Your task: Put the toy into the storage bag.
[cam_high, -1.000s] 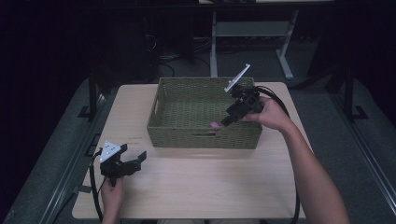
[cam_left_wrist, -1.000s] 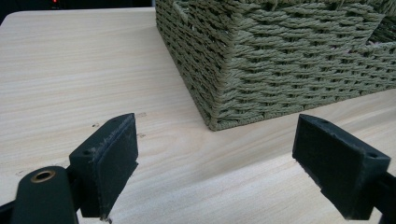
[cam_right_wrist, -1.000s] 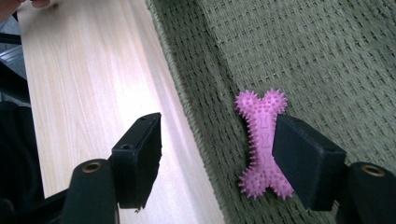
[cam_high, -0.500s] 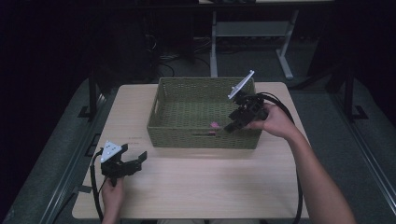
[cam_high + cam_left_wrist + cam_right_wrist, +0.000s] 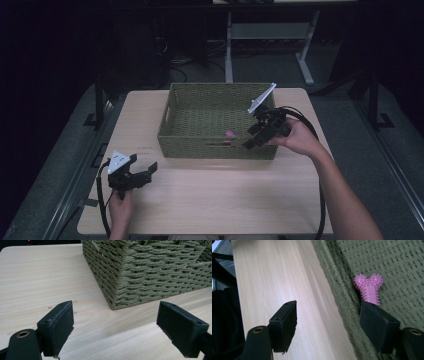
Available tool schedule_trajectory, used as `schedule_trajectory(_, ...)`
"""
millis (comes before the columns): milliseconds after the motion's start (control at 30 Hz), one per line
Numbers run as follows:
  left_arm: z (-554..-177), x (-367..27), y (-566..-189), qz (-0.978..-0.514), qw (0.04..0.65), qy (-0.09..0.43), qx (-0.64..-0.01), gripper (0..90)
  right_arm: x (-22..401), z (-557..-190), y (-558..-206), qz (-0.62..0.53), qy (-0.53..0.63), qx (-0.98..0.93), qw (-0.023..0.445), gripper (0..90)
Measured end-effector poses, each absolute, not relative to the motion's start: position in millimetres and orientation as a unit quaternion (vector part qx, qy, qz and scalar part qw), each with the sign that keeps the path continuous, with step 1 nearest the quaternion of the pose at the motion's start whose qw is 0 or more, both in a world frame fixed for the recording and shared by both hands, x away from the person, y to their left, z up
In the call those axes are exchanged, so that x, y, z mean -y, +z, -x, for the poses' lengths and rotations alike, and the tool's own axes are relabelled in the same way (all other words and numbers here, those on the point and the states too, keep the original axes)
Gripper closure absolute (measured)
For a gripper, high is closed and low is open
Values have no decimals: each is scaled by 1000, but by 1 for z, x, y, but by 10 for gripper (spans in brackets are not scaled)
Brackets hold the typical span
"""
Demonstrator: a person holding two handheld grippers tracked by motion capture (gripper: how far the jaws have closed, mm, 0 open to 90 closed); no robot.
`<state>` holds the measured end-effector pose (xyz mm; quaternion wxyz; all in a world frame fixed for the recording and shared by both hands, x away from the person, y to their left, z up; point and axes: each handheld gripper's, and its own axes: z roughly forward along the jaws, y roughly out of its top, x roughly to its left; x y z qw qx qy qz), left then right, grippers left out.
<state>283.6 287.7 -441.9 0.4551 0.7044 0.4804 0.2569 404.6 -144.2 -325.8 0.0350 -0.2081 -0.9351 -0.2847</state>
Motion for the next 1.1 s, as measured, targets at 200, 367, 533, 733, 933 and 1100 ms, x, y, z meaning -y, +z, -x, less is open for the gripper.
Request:
schedule_trajectory(200,-283,-288,-442,-704,455,258,-480,137,145,-398,-330,206,-285,935,35,297)
schedule_trajectory(367,-284,-287,-442,-705,455,256,-480,137,144,-392,-333,201,-287,936,35,289)
schedule_trajectory(533,-283,-287,-442,-708,453,257,-478,137,142,-387,-339,195,-282,939,40,283)
schedule_trajectory(733,-283,-287,-442,-707,453,257,-479,136,142,-381,-345,194,-281,939,43,279)
schedule_trajectory(933,-283,-287,-442,-708,453,257,-478,137,146,-377,-353,197,-283,937,45,278)
schedule_trajectory(1100,-283,-287,-442,-708,452,257,-478,137,151,-373,-359,202,-285,936,47,278)
